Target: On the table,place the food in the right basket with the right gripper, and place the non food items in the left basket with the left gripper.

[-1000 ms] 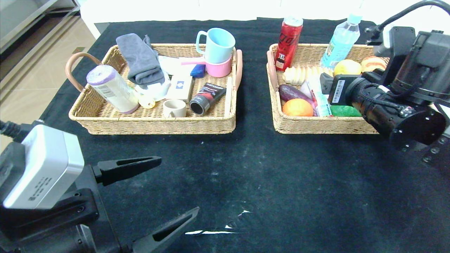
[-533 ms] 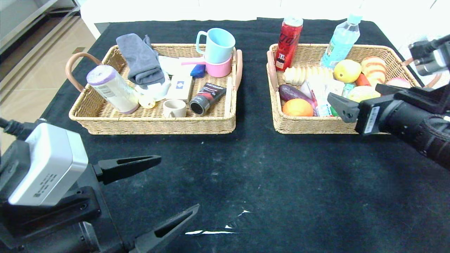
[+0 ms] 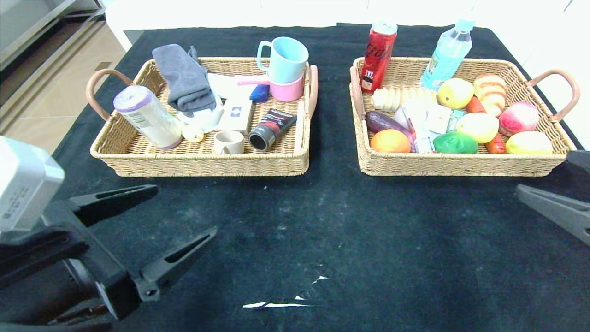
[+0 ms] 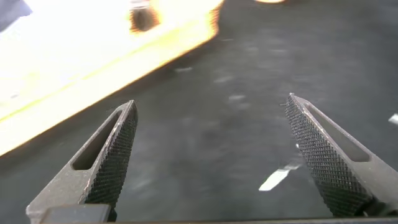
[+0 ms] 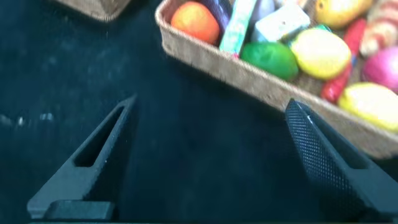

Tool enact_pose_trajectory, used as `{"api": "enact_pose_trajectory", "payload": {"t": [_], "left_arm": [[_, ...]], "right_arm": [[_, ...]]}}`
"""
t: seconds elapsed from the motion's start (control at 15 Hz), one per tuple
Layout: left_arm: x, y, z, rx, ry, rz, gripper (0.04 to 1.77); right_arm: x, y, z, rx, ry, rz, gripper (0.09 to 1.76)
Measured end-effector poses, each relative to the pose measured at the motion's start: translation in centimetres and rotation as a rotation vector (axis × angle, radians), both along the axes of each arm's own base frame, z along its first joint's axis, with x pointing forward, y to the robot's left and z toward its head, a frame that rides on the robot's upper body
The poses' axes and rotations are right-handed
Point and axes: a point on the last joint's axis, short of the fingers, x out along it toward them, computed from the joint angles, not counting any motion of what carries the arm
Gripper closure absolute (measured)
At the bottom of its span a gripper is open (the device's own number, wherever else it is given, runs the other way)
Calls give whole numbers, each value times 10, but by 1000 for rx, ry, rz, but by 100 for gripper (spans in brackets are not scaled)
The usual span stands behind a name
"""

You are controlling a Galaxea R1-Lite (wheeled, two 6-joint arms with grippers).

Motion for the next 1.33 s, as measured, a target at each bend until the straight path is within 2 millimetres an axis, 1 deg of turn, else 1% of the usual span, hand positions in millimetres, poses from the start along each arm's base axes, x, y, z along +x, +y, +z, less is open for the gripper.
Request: {"api": "enact_pose_trajectory", "payload": {"t": [0.13, 0.4, 0.47, 0.73, 0.93, 1.07, 1.2, 1.33], "left_arm": [[-11, 14, -2, 11, 19, 50, 9], [-51, 41, -8, 41, 73, 89, 9], [-60, 48, -9, 39, 73, 110, 9], [-93, 69, -5, -7, -26, 233, 9], [-117, 77, 2, -19, -68, 297, 9], [-134, 80, 5, -29, -88, 325, 9], [-150, 79, 4, -35, -108, 326, 9], [-163, 77, -3, -39, -115, 316, 9]], "right_arm": [[-21, -11, -1, 1, -2, -8, 15], [-55, -22, -7, 9, -24, -10, 15], [-68, -26, -10, 12, -33, -10, 15], [-111, -40, -24, 6, -11, -38, 15], [-140, -45, -33, 12, -38, -130, 15], [-155, -46, -41, 13, -41, -177, 15], [-166, -45, -50, 14, -45, -217, 15], [-172, -43, -60, 18, -47, -225, 15]]}}
